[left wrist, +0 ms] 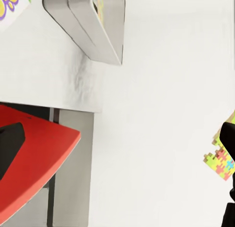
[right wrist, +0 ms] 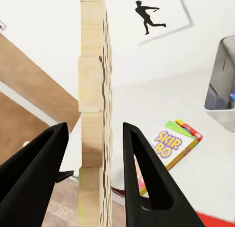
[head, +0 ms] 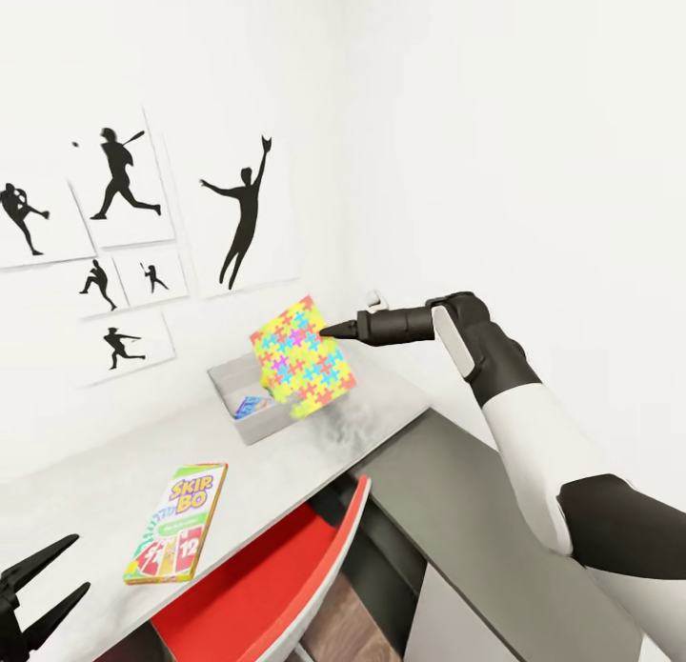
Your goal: Put all the toys in the child's room - the three board games (two on the bed and one on the table), the two jigsaw puzzles on the table, and the tennis ball on the table - inside the toy box on the table in the child's room.
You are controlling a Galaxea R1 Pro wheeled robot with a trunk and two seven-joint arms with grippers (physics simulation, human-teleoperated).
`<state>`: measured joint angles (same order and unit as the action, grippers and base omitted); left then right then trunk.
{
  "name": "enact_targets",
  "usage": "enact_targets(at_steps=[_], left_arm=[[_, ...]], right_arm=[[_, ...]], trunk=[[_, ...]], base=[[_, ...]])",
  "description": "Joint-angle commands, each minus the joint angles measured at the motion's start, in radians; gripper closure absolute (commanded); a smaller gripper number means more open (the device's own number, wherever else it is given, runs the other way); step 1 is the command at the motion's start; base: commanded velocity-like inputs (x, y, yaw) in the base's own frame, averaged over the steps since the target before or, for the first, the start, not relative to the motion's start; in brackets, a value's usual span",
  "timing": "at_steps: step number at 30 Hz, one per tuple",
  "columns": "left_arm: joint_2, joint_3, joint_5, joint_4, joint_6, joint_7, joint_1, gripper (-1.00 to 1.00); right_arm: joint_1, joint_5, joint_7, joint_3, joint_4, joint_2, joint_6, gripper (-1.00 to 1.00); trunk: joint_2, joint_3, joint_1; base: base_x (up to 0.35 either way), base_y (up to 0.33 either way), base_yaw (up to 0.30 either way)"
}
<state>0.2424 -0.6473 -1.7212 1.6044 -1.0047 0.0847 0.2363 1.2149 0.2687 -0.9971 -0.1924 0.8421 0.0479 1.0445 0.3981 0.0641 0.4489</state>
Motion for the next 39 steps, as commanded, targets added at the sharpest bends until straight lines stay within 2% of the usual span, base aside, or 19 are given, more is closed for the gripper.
enact_targets(at_steps=[1,7,9,11,13,18,39], left_arm=[[0.000,0.000,0.009,0.000,-0.002,0.009,0.000,-1.00],[0.000,0.001,0.009,0.000,0.000,0.009,0.000,-1.00],[-0.001,0.001,0.013,-0.001,0.002,0.008,0.000,-1.00],[-0.001,0.002,0.042,-0.001,0.010,0.008,0.000,-1.00],[-0.002,0.002,0.055,-0.004,0.013,0.008,0.000,-1.00],[-0.002,0.002,0.058,-0.011,0.021,0.007,0.000,-1.00],[0.000,0.001,0.059,-0.015,0.021,0.007,0.000,-1.00]], right_arm=[[0.001,-0.003,-0.004,0.000,0.000,-0.001,0.003,1.00],[-0.007,-0.003,-0.003,0.002,0.002,-0.005,0.003,1.00],[-0.052,-0.002,-0.003,0.005,0.006,-0.006,0.003,1.00],[-0.077,-0.001,-0.002,0.008,0.009,-0.006,0.003,1.00],[-0.086,-0.007,0.018,0.006,0.009,-0.006,0.003,1.00],[-0.087,-0.008,0.052,0.007,0.009,-0.005,0.003,1.00],[-0.076,-0.007,0.090,0.015,0.008,-0.005,0.003,1.00]], trunk=[[0.002,0.001,0.001],[0.002,-0.009,0.001],[0.002,-0.011,0.001],[0.002,-0.012,0.001],[0.002,-0.012,0.001],[0.002,-0.012,0.001],[0.002,-0.012,0.001]], base=[[0.208,0.000,0.164],[0.208,0.000,0.122],[0.205,-0.065,0.032],[0.242,-0.172,0.008],[0.169,-0.132,0.002],[0.026,-0.020,0.100],[0.000,0.000,0.289]])
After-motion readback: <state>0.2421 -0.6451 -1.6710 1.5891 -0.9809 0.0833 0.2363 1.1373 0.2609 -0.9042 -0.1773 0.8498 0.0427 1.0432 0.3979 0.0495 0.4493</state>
